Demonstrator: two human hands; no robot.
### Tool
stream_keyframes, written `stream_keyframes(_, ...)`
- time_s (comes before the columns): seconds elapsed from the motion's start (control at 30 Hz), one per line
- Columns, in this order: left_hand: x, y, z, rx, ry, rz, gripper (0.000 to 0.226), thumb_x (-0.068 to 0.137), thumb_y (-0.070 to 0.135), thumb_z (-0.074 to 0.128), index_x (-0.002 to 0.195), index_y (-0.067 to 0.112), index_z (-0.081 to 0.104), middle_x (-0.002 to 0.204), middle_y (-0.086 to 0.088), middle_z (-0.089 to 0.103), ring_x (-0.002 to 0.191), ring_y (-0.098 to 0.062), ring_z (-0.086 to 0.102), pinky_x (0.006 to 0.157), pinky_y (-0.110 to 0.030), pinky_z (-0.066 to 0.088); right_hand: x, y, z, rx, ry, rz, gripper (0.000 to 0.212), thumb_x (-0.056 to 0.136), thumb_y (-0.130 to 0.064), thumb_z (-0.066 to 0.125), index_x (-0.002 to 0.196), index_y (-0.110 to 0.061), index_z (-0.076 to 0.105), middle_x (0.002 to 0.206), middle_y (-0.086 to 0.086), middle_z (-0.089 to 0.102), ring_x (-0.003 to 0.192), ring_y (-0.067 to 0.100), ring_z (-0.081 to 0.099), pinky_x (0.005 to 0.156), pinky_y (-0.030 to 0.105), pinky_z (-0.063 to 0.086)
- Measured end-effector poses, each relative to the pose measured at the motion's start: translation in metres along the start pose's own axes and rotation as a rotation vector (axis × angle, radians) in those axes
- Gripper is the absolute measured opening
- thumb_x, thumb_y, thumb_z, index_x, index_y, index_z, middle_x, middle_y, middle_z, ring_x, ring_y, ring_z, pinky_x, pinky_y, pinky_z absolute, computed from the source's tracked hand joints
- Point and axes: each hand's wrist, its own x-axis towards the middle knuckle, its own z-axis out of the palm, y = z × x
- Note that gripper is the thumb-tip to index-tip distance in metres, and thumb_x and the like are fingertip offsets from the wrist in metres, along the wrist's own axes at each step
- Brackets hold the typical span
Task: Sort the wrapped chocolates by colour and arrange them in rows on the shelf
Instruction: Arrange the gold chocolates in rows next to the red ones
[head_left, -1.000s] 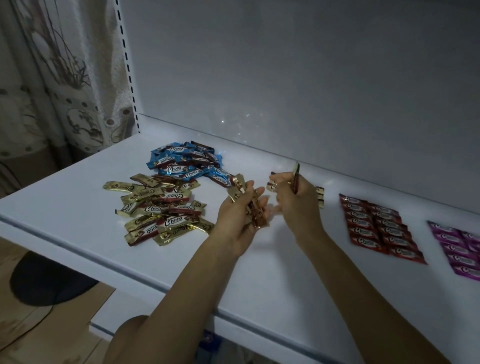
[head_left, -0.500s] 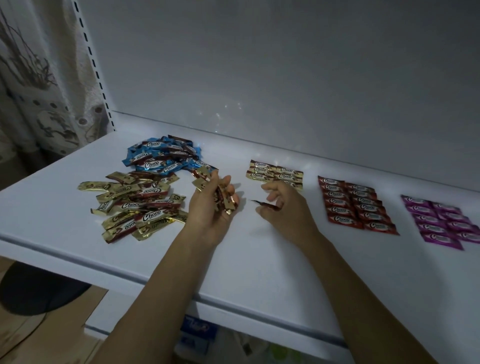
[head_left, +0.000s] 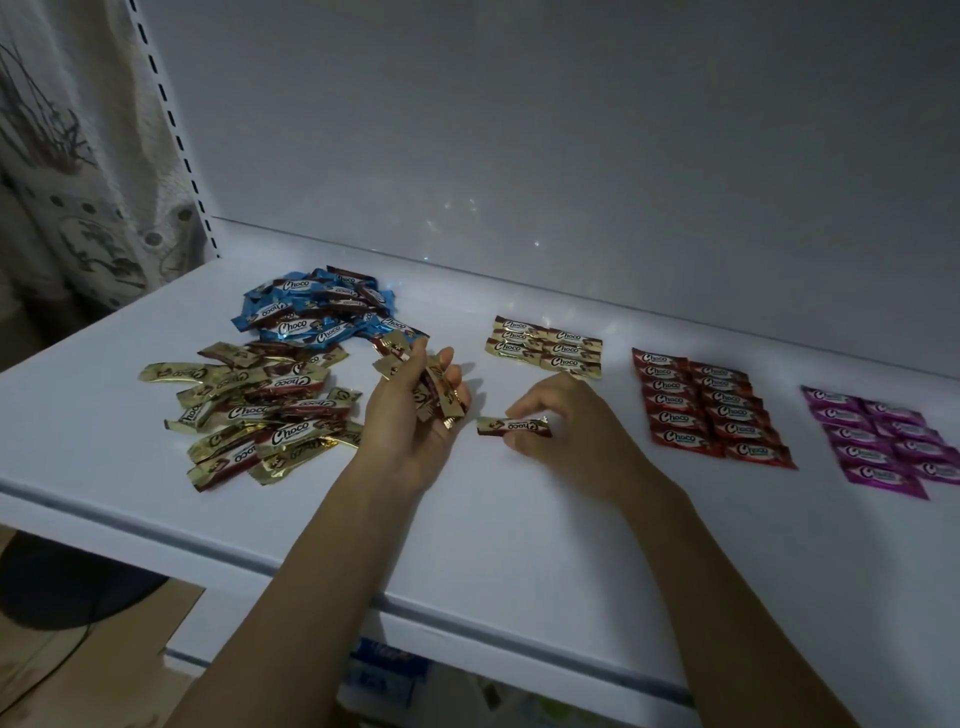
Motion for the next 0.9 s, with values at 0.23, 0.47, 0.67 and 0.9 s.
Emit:
stream_keyframes(0.23,-0.005,-0.001,0.006,0.006,-0.01,0.013,0.022,0.099,0.027,0.053,0.099,0.007,0.062,0.082,-0.005,0.065,0.066,-0.012,0.058,0.057,-0.021,0.056,0.0,-0.004,0.005,-0.276,0.111,0.02,0.024,0.082,-0.028,0.067,0.106,-0.028,0.071,0.108,-0.005,0.054,0.112,0.015,0.046,0.092,0.031,0.034)
stream_keyframes(0.47,-0.01,0.002,0.008,-0.059,0.007,0.019,0.04,0.098,0.026,0.052,0.071,0.01,0.076,0.076,-0.005,0.065,0.067,-0.012,0.056,0.06,-0.021,0.053,-0.006,-0.019,0.017,-0.321,0.148,-0.176,0.032,0.082,-0.039,0.053,0.099,-0.023,0.075,0.084,0.003,0.055,0.075,0.019,0.053,0.067,0.029,0.04)
stream_keyframes(0.67,-0.012,0.002,0.01,-0.077,0.036,0.032,0.019,0.099,0.024,0.052,0.093,0.011,0.065,0.085,-0.006,0.063,0.069,-0.013,0.057,0.064,-0.024,0.052,-0.005,-0.014,0.02,-0.303,0.152,-0.141,0.036,0.078,-0.037,0.064,0.109,-0.019,0.068,0.11,0.002,0.063,0.102,0.022,0.058,0.087,0.04,0.048)
stream_keyframes(0.9,-0.014,0.0,0.011,-0.06,0.053,0.024,0.024,0.1,0.024,0.052,0.086,0.009,0.065,0.078,-0.007,0.065,0.069,-0.014,0.057,0.059,-0.024,0.054,-0.004,-0.014,0.018,-0.545,0.244,-0.065,0.017,0.083,-0.017,0.063,0.095,-0.02,0.073,0.094,-0.003,0.069,0.092,0.023,0.06,0.079,0.035,0.039)
